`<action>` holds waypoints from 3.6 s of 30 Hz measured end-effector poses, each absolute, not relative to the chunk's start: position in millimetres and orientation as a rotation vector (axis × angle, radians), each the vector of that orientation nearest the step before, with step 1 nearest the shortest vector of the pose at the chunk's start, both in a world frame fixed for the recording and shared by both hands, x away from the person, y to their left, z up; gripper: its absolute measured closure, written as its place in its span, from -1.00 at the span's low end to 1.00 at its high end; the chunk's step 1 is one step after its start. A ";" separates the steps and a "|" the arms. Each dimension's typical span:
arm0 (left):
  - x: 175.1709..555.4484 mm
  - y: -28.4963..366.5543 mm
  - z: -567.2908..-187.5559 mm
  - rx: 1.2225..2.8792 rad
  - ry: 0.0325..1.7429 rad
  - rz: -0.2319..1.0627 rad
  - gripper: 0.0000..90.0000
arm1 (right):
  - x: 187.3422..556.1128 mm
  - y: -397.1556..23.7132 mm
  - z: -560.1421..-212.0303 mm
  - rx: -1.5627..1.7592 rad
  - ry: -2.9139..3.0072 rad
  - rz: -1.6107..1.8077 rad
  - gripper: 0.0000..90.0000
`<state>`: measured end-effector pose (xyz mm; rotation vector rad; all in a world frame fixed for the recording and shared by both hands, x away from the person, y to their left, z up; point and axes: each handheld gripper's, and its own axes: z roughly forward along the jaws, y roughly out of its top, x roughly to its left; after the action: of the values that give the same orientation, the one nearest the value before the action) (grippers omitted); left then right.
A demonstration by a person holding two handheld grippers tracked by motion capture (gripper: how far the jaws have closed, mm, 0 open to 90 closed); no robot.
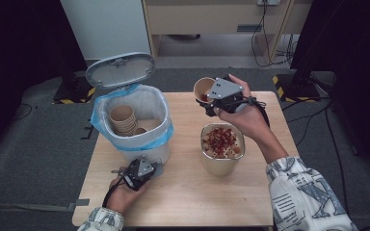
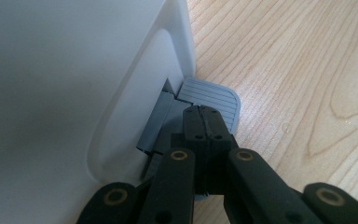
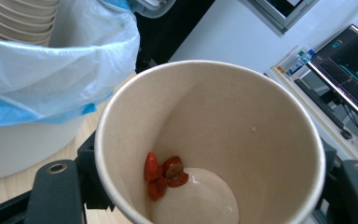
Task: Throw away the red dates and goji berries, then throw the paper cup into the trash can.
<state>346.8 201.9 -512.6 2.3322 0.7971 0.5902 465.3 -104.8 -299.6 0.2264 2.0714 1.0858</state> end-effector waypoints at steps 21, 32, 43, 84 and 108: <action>347.0 202.3 -512.5 2.337 0.792 0.591 1.00 | 467.9 -93.1 -293.5 0.283 2.093 1.218 -0.39; 347.1 202.3 -512.4 2.337 0.793 0.590 1.00 | 468.5 -88.2 -288.5 0.301 2.095 1.262 -0.40; 346.9 202.0 -512.6 2.333 0.795 0.590 1.00 | 469.4 -78.8 -286.6 0.315 2.110 1.297 -0.40; 347.1 202.1 -512.6 2.330 0.799 0.586 1.00 | 472.9 -48.6 -275.0 0.360 2.154 1.400 -0.40; 347.0 202.2 -512.7 2.330 0.799 0.586 1.00 | 474.6 -9.4 -264.6 0.356 2.198 1.551 -0.41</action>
<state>347.0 202.2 -512.7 2.3297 0.7987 0.5862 474.6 -9.4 -264.6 0.3562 2.1977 1.5514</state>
